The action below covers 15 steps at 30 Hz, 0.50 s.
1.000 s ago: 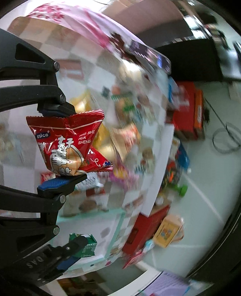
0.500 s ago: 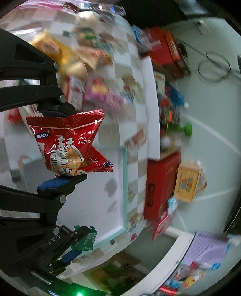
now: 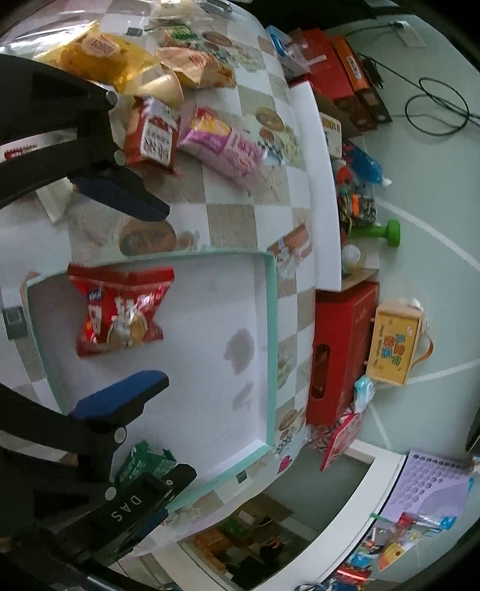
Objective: Organize snacks
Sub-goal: 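Carry both packs over the tray and release them inside, then move both tools back toward the snack pile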
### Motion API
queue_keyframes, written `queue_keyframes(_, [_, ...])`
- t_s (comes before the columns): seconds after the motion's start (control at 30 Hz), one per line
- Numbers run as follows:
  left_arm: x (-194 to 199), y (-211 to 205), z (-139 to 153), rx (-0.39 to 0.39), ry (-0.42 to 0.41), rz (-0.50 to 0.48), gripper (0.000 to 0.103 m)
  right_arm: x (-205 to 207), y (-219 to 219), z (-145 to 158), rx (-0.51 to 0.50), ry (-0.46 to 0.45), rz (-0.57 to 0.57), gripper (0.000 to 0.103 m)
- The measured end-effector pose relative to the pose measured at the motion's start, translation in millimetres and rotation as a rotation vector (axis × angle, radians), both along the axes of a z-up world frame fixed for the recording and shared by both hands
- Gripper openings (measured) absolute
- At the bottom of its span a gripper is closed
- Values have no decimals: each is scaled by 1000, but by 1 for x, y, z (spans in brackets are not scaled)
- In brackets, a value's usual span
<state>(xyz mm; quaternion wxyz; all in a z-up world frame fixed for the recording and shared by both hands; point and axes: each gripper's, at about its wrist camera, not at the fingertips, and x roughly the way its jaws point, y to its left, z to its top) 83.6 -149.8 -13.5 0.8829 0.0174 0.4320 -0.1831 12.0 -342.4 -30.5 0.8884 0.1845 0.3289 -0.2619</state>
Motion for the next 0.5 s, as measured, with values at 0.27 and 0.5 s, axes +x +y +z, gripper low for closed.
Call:
queue_keyframes(0.27, [2,61,0,42,-63,184,100,13,20,-3,14,-19,97,103])
queue_keyframes(0.5, [3,112,-3,71,-95,338,103,18,44,4,-54,-71,173,103])
